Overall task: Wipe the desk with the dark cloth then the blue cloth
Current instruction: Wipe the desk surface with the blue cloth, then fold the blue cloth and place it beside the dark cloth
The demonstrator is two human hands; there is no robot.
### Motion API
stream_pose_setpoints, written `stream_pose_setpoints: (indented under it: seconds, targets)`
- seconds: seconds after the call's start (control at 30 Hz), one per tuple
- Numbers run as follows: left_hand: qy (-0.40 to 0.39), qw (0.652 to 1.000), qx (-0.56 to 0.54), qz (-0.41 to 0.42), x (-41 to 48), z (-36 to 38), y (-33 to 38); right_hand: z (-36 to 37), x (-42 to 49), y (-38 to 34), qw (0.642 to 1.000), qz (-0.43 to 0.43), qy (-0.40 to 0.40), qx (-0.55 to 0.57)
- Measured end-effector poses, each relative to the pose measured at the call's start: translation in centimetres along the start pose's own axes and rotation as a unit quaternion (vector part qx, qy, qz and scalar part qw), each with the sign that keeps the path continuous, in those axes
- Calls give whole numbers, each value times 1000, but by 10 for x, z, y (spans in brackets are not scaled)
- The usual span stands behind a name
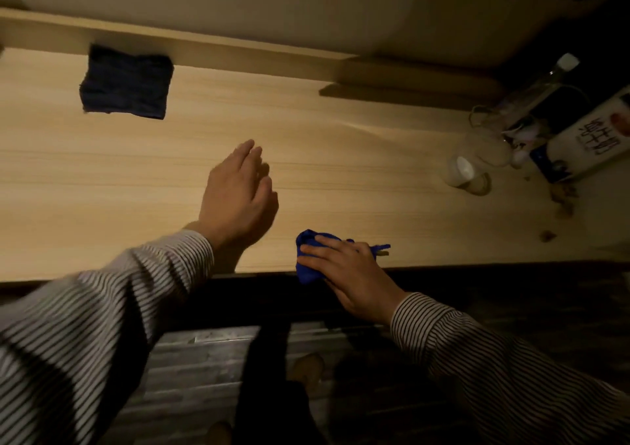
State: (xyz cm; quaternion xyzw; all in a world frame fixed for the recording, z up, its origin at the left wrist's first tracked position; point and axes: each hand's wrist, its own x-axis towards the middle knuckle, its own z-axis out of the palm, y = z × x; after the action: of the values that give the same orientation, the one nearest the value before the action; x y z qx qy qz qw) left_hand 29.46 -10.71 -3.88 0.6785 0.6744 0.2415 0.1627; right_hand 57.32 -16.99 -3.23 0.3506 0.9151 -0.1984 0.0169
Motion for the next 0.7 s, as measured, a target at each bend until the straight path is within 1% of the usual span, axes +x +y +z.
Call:
stream_pose_setpoints:
  seconds: [0.03,0.07,0.1,0.13,0.17,0.2,0.23,0.27,0.3,0.33,0.37,0.4,0.47,0.53,0.6,0.63,0.67,0.7]
  targets:
    - [4,997,-73,-39,-19,-5,10,-7,-2,-8,1000,-4,-10,2]
    - [-14,982,-157,-103,-41,-15,19,-17,-3,-19,1000,-7,-15,9]
    - [-44,950,-253,-179,-62,-20,29,-25,-3,-28,1000,-6,-12,20]
    - [-75,897,-351,-257,-79,-26,38,-34,-1,-39,1000,-5,-2,30]
    - [-116,829,-439,-327,-96,-34,44,-45,1,-53,999,-9,13,35]
    - [-164,751,-517,-375,-110,-43,49,-56,4,-68,999,-19,24,32]
    - [-197,673,-592,-397,-123,-55,54,-66,9,-85,998,-37,34,25]
    - [-201,606,-655,-405,-133,-68,58,-75,13,-103,997,-63,41,11]
    - [-181,552,-706,-405,-139,-82,61,-84,19,-119,995,-90,47,-9]
    - [-155,513,-744,-398,-144,-98,63,-91,24,-134,991,-115,54,-29]
    - [-132,497,-766,-385,-146,-113,65,-99,29,-147,988,-131,63,-44]
    - [-113,501,-774,-370,-148,-127,64,-106,33,-158,986,-141,72,-51]
    - [-83,528,-773,-342,-152,-150,60,-120,42,-175,985,-143,86,-39]
    - [-64,559,-760,-325,-153,-169,51,-135,49,-188,988,-118,98,7]
    - [-51,575,-750,-323,-151,-187,39,-142,56,-195,984,-53,149,84]
    - [-43,577,-749,-323,-150,-196,34,-143,60,-198,974,0,180,136]
    - [-33,579,-748,-323,-146,-205,28,-144,66,-202,956,67,204,201]
    - [-23,581,-747,-321,-142,-214,24,-147,74,-206,927,136,204,284]
